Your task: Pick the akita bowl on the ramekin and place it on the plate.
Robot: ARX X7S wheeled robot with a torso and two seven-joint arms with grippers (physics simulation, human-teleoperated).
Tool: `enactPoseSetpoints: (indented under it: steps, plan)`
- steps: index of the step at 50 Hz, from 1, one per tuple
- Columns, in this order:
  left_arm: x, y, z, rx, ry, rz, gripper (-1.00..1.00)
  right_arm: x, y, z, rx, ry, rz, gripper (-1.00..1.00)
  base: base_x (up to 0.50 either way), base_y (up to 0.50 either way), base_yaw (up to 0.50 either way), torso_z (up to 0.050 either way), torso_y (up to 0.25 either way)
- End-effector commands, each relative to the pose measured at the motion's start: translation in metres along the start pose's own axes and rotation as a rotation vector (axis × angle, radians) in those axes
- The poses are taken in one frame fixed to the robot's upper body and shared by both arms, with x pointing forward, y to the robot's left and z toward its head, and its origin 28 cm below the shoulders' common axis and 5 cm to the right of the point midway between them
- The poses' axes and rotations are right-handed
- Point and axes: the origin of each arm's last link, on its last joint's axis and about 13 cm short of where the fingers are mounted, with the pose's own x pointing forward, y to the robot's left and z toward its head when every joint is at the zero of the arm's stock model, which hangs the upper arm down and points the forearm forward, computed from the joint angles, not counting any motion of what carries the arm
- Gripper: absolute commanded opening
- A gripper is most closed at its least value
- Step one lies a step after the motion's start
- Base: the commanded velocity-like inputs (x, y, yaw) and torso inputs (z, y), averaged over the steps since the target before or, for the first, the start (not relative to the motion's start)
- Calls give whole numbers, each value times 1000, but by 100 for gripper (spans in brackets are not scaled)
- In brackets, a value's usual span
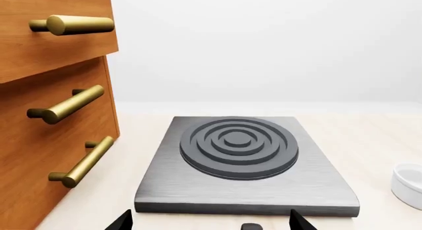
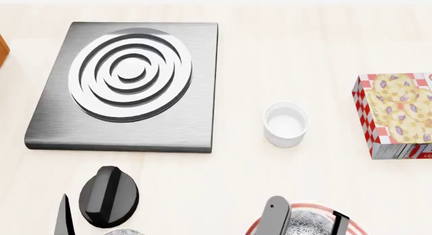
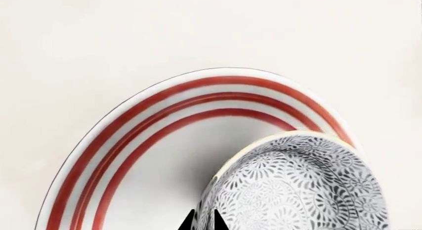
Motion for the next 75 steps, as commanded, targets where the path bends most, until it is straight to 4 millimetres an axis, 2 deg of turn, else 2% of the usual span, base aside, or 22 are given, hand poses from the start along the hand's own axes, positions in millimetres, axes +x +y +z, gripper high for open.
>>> enactPoseSetpoints:
  steps: [1, 11, 12, 24, 32, 40, 46, 58, 62, 65, 71, 75]
  plan:
    - [-3, 2, 2, -46, -29, -16, 100, 10, 12, -7, 16, 5, 47, -100, 0, 0, 0, 0, 0]
    - [-3, 2, 3, -46, -30, -15, 100, 11, 14, -6, 27, -3, 56, -100, 0, 0, 0, 0, -2]
    - [-3, 2, 3, -47, -30, -16, 100, 11, 14, -6, 26, 0, 57, 100, 0, 0, 0, 0, 0]
    - [-3, 2, 2, -47, -29, -17, 100, 3, 13, 1, 27, -33, 33, 100, 0, 0, 0, 0, 0]
    - [-2, 1, 2, -50, -27, -20, 100, -14, 17, 7, 5, -67, -3, 100, 0, 0, 0, 0, 0]
    - [-3, 2, 2, -51, -28, -20, 100, -30, 19, 17, 42, -197, -130, 100, 0, 0, 0, 0, 0]
    - [-3, 2, 2, -52, -29, -20, 100, -32, 19, 22, 88, -293, -210, 100, 0, 0, 0, 0, 0]
    - [-3, 2, 3, -57, -26, -16, 100, -25, 18, 29, 264, -505, -353, 100, 0, 0, 0, 0, 0]
    - [-3, 2, 3, -59, -28, -15, 100, -18, 17, 28, 340, -558, -417, 100, 0, 0, 0, 0, 0]
    - [-2, 3, 4, -59, -30, -15, 100, -8, 17, 28, 460, -640, -490, 100, 0, 0, 0, 0, 0]
    - [-3, 3, 4, -60, -34, -14, 100, 9, 22, 30, 527, -685, -610, 100, 0, 0, 0, 0, 0]
    - [-3, 3, 4, -61, -36, -15, 100, 9, 27, 34, 539, -756, -680, 100, 0, 0, 0, 0, 0]
